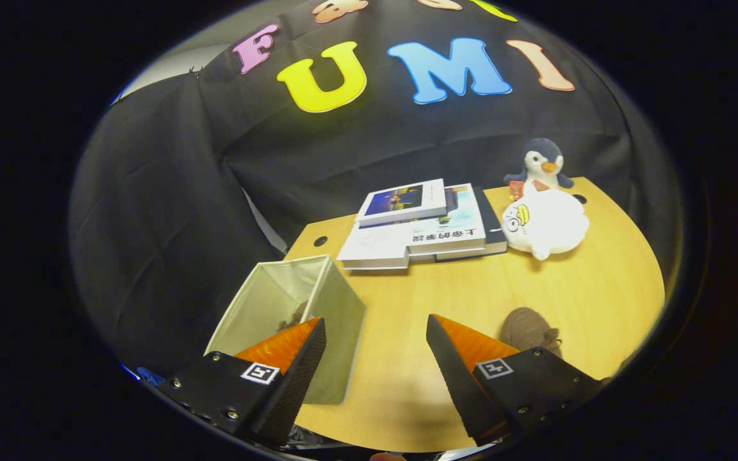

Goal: Open the storage box then place both shoes into the box .Put the left shoe in first, then the right shoe, with the right side of both shoes facing outward in a uniform manner.

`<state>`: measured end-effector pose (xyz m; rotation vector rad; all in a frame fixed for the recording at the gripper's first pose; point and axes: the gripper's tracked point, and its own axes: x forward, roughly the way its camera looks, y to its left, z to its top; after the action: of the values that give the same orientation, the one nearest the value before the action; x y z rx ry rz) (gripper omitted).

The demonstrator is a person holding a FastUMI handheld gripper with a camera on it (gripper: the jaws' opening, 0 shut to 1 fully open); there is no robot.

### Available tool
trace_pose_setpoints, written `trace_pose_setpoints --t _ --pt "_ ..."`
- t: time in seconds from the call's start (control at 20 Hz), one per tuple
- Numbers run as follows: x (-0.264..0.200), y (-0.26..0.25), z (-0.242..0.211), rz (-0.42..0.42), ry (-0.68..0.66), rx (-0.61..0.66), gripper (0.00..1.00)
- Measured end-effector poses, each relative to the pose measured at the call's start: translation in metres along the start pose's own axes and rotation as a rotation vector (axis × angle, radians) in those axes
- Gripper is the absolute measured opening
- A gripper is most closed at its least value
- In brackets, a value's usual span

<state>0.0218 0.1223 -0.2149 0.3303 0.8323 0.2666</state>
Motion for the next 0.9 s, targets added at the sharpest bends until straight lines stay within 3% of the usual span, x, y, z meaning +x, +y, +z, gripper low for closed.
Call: trace_pose_setpoints --t 0.45,0.9 --pt "-0.017 -0.103 -0.006 -0.100 0.022 0.012 0.96" --pt "-0.024 -0.179 -0.043 -0.182 0.103 -0.027 0.96"
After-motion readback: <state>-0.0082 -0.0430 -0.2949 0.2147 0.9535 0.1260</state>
